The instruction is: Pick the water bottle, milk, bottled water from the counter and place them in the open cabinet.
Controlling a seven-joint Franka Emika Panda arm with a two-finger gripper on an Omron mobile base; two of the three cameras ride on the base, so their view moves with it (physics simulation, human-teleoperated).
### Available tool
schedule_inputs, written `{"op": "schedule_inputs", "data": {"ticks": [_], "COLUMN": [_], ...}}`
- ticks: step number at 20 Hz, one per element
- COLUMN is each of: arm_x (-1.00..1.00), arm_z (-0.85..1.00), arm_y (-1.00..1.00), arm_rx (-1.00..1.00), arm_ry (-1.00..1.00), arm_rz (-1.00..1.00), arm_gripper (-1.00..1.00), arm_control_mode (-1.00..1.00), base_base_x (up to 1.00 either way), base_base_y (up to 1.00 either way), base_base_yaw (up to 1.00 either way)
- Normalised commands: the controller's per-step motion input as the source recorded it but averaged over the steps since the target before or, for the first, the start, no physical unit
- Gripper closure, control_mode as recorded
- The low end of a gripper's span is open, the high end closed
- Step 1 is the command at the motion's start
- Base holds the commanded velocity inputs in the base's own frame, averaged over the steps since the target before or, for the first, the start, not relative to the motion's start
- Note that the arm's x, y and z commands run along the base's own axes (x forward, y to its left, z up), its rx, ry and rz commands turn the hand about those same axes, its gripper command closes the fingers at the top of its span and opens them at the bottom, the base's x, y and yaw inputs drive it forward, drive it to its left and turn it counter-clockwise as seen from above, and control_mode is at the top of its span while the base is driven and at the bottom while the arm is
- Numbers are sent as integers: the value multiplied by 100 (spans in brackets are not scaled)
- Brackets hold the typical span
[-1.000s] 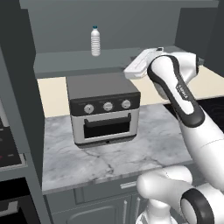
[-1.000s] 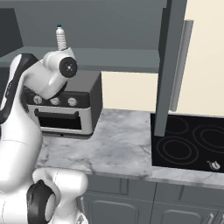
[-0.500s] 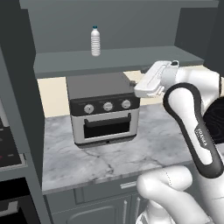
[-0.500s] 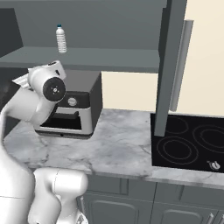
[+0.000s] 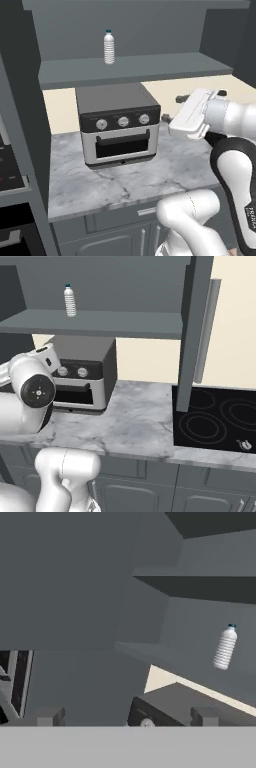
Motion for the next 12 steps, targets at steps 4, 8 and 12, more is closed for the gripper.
{"op": "schedule_inputs", "data": {"ticks": [4, 8, 12], "arm_x": [-85, -28, 0], "arm_z": [-17, -3, 0], "arm_y": [-6, 0, 0], "arm_rx": [0, 0, 0], "arm_ry": [2, 0, 0], "arm_rz": [-4, -4, 0], "arm_gripper": [-100, -100, -100], "arm_control_mode": [-100, -100, -100], "base_base_x": [0, 0, 0], "base_base_y": [0, 0, 0], "base_base_yaw": [0, 0, 0]}}
